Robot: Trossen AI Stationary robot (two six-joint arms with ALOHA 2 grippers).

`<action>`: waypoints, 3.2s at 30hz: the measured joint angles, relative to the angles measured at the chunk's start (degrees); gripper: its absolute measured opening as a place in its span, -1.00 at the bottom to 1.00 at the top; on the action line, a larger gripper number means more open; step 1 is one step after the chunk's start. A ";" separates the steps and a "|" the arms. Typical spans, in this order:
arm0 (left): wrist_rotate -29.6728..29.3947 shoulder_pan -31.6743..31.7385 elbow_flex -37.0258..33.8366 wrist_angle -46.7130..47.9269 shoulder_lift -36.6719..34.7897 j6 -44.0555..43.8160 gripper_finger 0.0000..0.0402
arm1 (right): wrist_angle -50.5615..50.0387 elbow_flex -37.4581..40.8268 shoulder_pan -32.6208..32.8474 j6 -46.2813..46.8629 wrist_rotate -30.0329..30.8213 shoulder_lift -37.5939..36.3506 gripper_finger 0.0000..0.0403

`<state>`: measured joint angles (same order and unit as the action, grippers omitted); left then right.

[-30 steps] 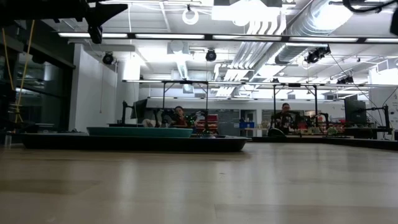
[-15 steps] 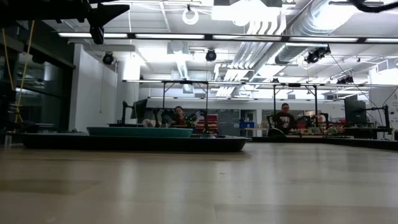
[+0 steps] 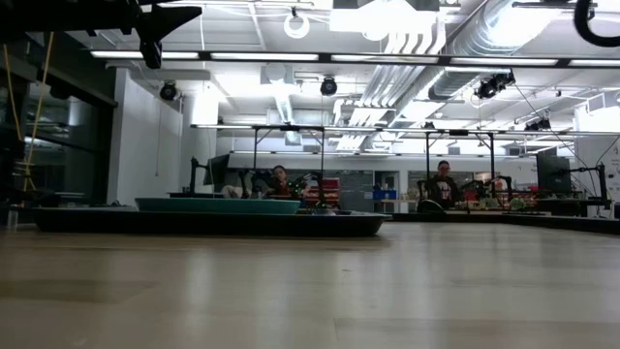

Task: Pick and place plate/cup/fork/spoon on tray
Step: Put the blue cup on the black serving tray to the top left of the blue plate

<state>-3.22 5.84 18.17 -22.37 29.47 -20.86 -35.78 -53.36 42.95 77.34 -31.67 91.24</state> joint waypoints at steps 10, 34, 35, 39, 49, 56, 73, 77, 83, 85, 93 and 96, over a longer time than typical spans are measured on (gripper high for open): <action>0.02 0.01 0.00 0.04 0.00 0.00 -0.49 | -0.44 0.00 1.65 -0.50 -0.05 0.00 -0.08; 0.02 -0.01 0.00 -0.20 -0.01 0.01 -0.49 | -23.25 -22.34 -3.64 -29.19 32.99 -0.70 -0.98; 0.02 0.00 0.00 -0.22 -0.02 0.02 -0.49 | -24.17 -23.92 -3.47 -31.09 39.18 -0.72 -0.98; 0.02 0.01 0.00 -0.22 -0.02 0.00 -0.49 | -24.46 -26.19 -3.66 -39.10 56.11 -0.74 -0.99; 0.02 -0.01 0.00 -0.04 0.00 0.03 -0.49 | -20.70 -23.32 -10.99 -51.89 71.71 -0.70 -1.00; 0.04 -0.02 0.00 -1.23 2.04 -0.07 -0.49 | -8.04 -23.32 -17.75 -68.63 64.16 -0.70 -1.00; 7.23 -6.25 0.00 -15.94 14.78 9.14 -0.49 | 17.46 -23.30 -28.93 -88.35 34.48 7.58 -1.00; 7.72 -7.10 0.00 -16.50 13.06 9.13 -0.49 | 17.15 -23.76 -28.19 -89.60 32.02 12.66 -1.00; 7.76 -8.29 0.02 -16.38 12.37 9.09 -0.49 | 15.55 -24.98 -27.83 -89.74 31.98 16.08 -1.00; 7.78 -8.49 0.00 -16.34 12.35 9.09 -0.49 | 15.48 -24.98 -27.94 -89.69 32.03 16.37 -1.00; 7.78 -8.58 0.00 -16.24 12.48 9.09 -0.49 | 14.44 -24.98 -27.96 -87.33 29.58 16.35 -1.00; 7.78 -8.58 0.00 -16.26 12.48 9.08 -0.49 | 14.05 -24.98 -27.95 -86.31 29.56 16.35 -0.99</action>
<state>4.56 -2.74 18.17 -38.63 41.95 -11.78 -21.73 -78.35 15.00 -8.97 -2.11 107.59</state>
